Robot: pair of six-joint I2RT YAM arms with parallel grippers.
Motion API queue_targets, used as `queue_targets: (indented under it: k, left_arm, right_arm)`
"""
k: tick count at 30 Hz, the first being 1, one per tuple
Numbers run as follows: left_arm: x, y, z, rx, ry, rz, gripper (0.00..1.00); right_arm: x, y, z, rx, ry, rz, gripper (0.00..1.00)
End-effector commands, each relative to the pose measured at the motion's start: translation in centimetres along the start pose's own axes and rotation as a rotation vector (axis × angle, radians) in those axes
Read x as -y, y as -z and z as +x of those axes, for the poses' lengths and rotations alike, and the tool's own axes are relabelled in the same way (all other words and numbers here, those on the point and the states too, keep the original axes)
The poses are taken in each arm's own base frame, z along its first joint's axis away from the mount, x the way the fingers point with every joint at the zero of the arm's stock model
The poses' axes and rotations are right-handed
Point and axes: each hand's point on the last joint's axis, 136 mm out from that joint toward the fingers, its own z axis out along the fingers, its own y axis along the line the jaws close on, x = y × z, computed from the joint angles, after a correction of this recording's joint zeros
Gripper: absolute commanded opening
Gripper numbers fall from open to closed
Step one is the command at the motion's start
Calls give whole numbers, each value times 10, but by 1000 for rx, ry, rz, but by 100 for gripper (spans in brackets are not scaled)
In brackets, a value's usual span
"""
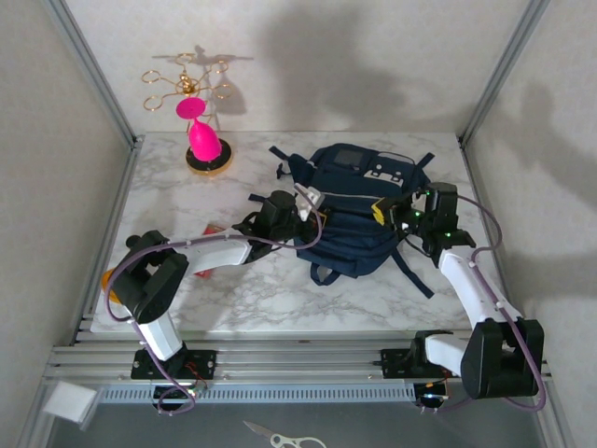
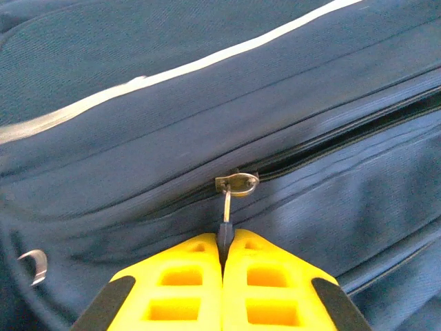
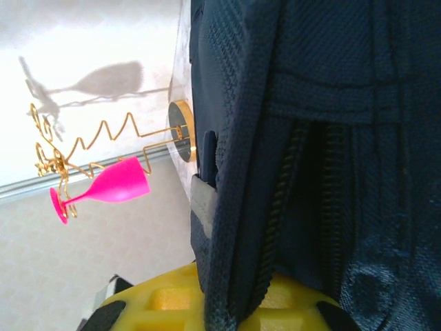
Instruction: Pack books, pencil case, and school supplies into a backpack
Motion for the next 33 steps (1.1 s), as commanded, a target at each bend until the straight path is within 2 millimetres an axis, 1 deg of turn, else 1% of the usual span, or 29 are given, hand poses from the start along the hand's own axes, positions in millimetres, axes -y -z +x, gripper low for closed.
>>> queue_targets:
  k: [1, 2, 3, 4, 7, 9, 12, 13, 14, 17, 20, 21, 23, 25, 26, 27, 29, 30, 31, 33]
  left_arm:
    - [-3, 7, -11, 43, 32, -14, 0]
    - [3, 4, -11, 47, 20, -7, 0]
    - [9, 0, -11, 48, 13, 6, 0]
    - [16, -5, -13, 50, 10, 30, 0]
    - [28, -19, -15, 43, 12, 68, 0]
    - [34, -21, -18, 53, 11, 87, 0]
    - [41, -21, -23, 73, 6, 103, 0]
    - [41, -21, -24, 76, 6, 103, 0]
    - [40, -21, -24, 76, 5, 98, 0]
    - [40, -19, -24, 77, 1, 95, 0]
    - [41, -19, -25, 78, 1, 101, 0]
    - [41, -19, -25, 79, 0, 104, 0]
    - [42, -19, -25, 80, -6, 106, 0]
    - [40, -18, -25, 80, -7, 96, 0]
    - [38, -18, -25, 79, -8, 89, 0]
    - [35, -17, -25, 79, -4, 76, 0]
    - [28, -14, -24, 79, 2, 63, 0]
    - [24, -11, -24, 83, 10, 54, 0]
    - [18, -8, -22, 86, 20, 42, 0]
    - [7, -1, -21, 91, 40, 15, 0]
  right_arm:
    - [-43, 22, -4, 46, 114, -121, 0]
    - [-43, 19, -4, 42, 106, -128, 0]
    - [-44, 17, -3, 45, 100, -129, 3]
    - [-45, 14, -3, 59, 100, -128, 13]
    - [-51, 3, 1, 111, 115, -102, 40]
    - [-49, -5, 5, 157, 100, -75, 50]
    - [-38, -21, 9, 238, 60, -32, 58]
    - [-31, -28, 10, 267, 38, -3, 59]
    - [-29, -33, 11, 287, 28, 2, 59]
    - [-32, -49, 10, 354, 18, 23, 58]
    - [-24, -61, 8, 431, 5, 107, 58]
    - [-20, -65, 7, 459, -6, 133, 57]
    - [-13, -71, 4, 507, -27, 170, 51]
    - [-7, -81, 0, 529, -41, 185, 43]
    - [-8, -84, -1, 534, -34, 189, 37]
    - [-6, -89, -2, 535, -28, 208, 29]
    - [-9, -97, -2, 518, 2, 223, 14]
    - [-13, -102, 1, 491, 18, 219, 6]
    - [-16, -108, 7, 453, 32, 209, 0]
    - [-27, -120, 22, 365, 86, 170, 0]
